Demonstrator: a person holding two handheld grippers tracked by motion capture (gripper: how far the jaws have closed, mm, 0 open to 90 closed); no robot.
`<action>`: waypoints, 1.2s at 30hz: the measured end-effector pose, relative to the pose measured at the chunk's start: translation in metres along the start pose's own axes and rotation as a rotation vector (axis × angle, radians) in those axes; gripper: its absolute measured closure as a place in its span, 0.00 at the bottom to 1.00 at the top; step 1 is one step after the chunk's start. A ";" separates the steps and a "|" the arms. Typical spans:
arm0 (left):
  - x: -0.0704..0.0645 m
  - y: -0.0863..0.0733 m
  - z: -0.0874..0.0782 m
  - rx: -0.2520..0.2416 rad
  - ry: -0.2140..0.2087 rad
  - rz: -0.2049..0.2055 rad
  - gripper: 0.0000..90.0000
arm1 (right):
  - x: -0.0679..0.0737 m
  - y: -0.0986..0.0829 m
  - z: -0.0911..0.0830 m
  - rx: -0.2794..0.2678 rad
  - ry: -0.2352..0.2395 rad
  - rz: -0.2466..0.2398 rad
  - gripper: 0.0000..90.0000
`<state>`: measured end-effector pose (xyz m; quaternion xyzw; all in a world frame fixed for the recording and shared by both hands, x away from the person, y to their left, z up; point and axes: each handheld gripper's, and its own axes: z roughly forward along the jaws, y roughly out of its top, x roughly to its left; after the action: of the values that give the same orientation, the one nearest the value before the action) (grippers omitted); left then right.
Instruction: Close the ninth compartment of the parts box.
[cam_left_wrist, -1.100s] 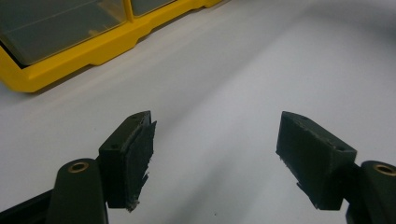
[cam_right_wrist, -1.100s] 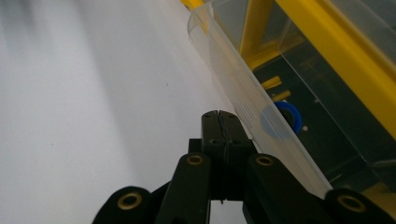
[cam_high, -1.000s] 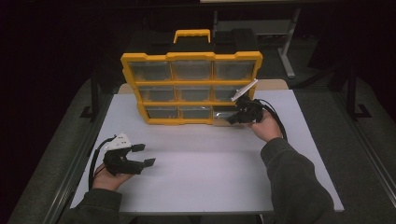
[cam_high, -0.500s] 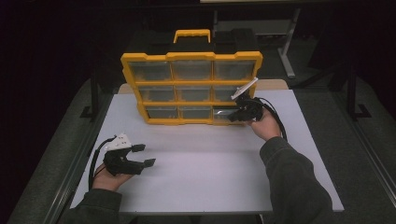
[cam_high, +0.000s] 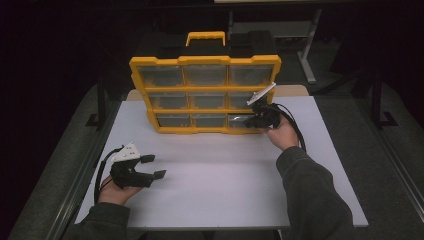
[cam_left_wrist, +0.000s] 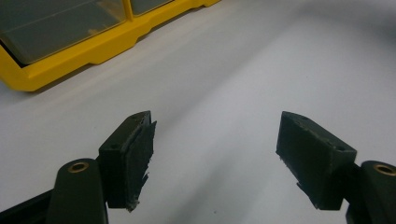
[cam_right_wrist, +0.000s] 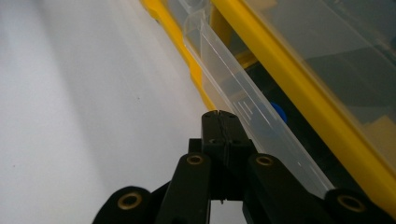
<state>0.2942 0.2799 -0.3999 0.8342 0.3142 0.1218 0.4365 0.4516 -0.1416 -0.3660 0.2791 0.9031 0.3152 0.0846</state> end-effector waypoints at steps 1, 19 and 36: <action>0.000 0.000 0.000 0.000 0.000 -0.004 0.30 | 0.000 0.000 0.000 -0.001 -0.001 0.003 0.99; 0.000 -0.001 -0.002 -0.001 0.003 -0.004 0.30 | -0.001 0.001 0.000 -0.032 -0.067 0.016 0.99; -0.001 -0.001 -0.002 -0.001 0.007 -0.009 0.30 | 0.000 -0.001 -0.001 -0.058 -0.058 0.050 0.95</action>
<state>0.2921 0.2817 -0.3995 0.8321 0.3196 0.1230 0.4362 0.4506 -0.1428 -0.3659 0.3079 0.8836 0.3348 0.1110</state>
